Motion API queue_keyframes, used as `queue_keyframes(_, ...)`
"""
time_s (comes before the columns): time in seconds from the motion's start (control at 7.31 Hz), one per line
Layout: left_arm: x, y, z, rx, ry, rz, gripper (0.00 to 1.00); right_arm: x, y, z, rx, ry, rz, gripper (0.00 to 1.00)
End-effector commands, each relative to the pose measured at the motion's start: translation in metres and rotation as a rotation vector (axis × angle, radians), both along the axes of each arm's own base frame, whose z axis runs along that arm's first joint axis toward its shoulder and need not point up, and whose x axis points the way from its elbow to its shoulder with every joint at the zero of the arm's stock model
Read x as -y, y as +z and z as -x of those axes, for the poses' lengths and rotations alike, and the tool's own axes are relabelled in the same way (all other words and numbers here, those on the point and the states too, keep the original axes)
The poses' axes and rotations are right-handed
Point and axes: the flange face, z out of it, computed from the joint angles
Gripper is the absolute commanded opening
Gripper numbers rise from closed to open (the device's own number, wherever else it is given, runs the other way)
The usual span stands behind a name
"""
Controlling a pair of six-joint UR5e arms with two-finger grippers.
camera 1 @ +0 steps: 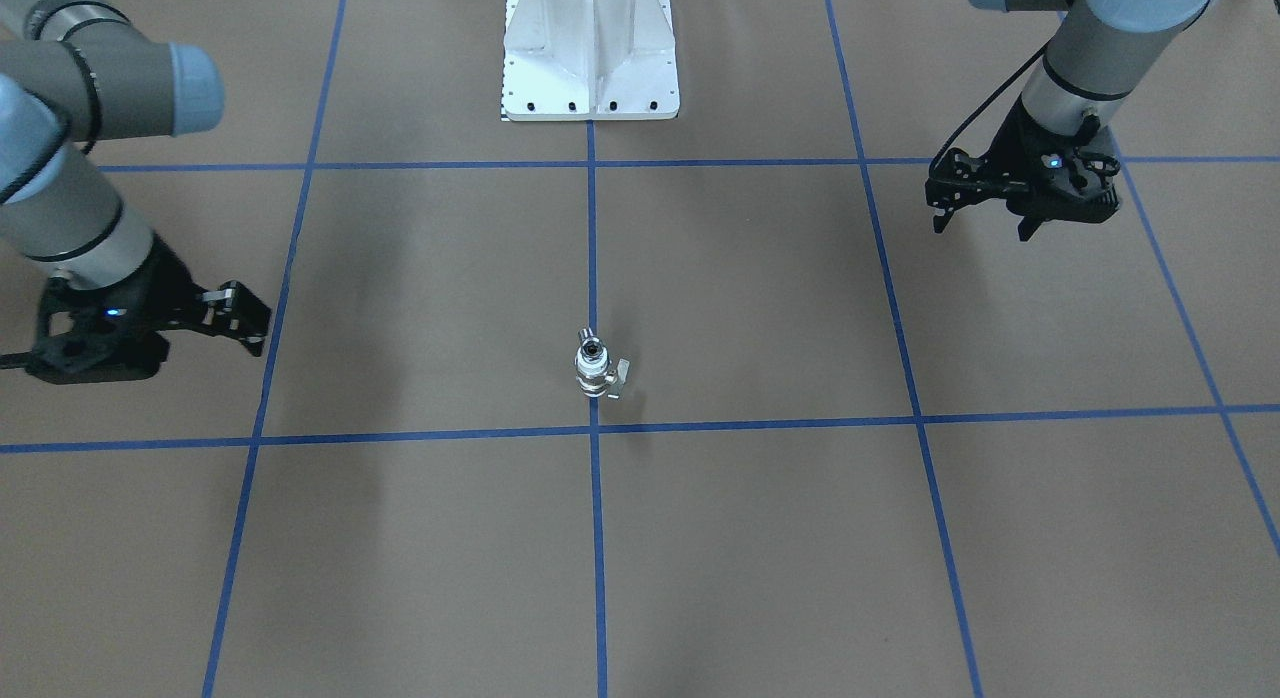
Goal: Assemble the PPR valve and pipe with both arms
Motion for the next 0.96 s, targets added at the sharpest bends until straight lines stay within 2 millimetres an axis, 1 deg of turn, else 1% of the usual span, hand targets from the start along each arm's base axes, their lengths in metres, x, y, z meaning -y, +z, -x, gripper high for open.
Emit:
queue_keyframes(0.0,-0.011,0.029,0.048,0.047,0.033,-0.042,0.99,-0.001,0.079,-0.091,-0.035,-0.073,-0.023,0.98)
queue_keyframes(0.14,-0.013,0.049,0.085,0.047,0.062,-0.048,0.99,0.007,0.109,-0.129,-0.039,-0.098,-0.034,0.98)
queue_keyframes(0.27,-0.012,0.071,0.121,0.026,0.101,-0.055,0.99,0.005,0.13,-0.167,-0.014,-0.093,-0.028,0.99)
queue_keyframes(0.41,-0.002,0.094,0.148,0.022,0.116,-0.059,0.99,-0.004,0.146,-0.203,-0.015,-0.059,-0.022,0.99)
queue_keyframes(0.55,0.004,0.115,0.161,0.003,0.124,-0.036,0.99,-0.021,0.167,-0.226,-0.002,-0.071,-0.023,0.99)
queue_keyframes(0.68,0.007,0.126,0.168,0.0,0.118,-0.02,0.99,-0.035,0.182,-0.237,0.009,-0.06,-0.032,0.99)
queue_keyframes(0.82,0.006,0.135,0.17,0.003,0.115,-0.006,0.99,-0.046,0.186,-0.243,0.047,-0.05,-0.044,0.99)
